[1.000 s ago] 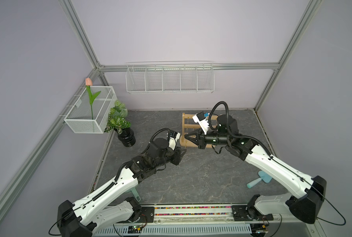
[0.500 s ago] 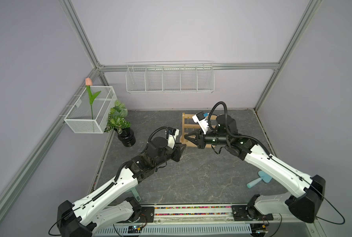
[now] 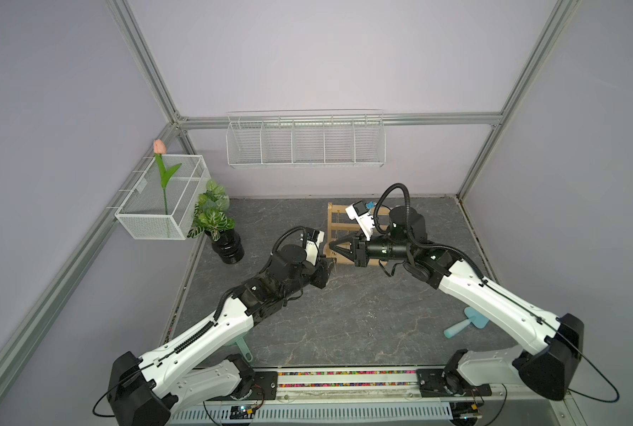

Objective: Hang the necklace on the jewelry display stand
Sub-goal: Pick up the necklace from the center of the board.

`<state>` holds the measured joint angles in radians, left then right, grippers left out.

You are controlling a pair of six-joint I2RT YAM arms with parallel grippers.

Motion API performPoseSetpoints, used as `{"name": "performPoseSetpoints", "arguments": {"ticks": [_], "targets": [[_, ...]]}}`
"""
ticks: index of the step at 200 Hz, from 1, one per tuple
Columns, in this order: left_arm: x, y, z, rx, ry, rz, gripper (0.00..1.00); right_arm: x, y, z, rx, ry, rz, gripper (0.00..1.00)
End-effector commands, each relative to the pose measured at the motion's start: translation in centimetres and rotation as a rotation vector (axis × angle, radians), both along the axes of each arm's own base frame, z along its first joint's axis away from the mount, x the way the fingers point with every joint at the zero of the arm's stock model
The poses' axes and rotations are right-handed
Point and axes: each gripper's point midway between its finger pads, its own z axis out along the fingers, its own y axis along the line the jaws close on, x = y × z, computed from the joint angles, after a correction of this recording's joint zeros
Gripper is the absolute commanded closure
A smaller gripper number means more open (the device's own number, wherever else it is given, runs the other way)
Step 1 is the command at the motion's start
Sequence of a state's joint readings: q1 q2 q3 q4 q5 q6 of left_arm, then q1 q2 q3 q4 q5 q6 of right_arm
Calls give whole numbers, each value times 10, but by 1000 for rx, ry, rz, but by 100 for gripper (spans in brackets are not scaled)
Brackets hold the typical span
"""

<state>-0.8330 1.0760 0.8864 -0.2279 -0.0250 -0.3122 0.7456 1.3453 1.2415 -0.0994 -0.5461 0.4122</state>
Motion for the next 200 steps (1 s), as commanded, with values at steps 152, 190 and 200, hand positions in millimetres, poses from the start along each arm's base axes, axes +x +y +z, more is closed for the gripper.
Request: {"name": "performPoseSetpoints", "arguments": {"ticks": [152,190,200], "targets": [[15,19,64,-54,-160,120,100,1,-10,-21,8,21,-48,89],[14,19,91,-46,-200,123,100,8,-19,-27,29,17,-103,82],[12,18,96,-34,-211,114,100,10,-22,-29,32,17,-114,82]]}}
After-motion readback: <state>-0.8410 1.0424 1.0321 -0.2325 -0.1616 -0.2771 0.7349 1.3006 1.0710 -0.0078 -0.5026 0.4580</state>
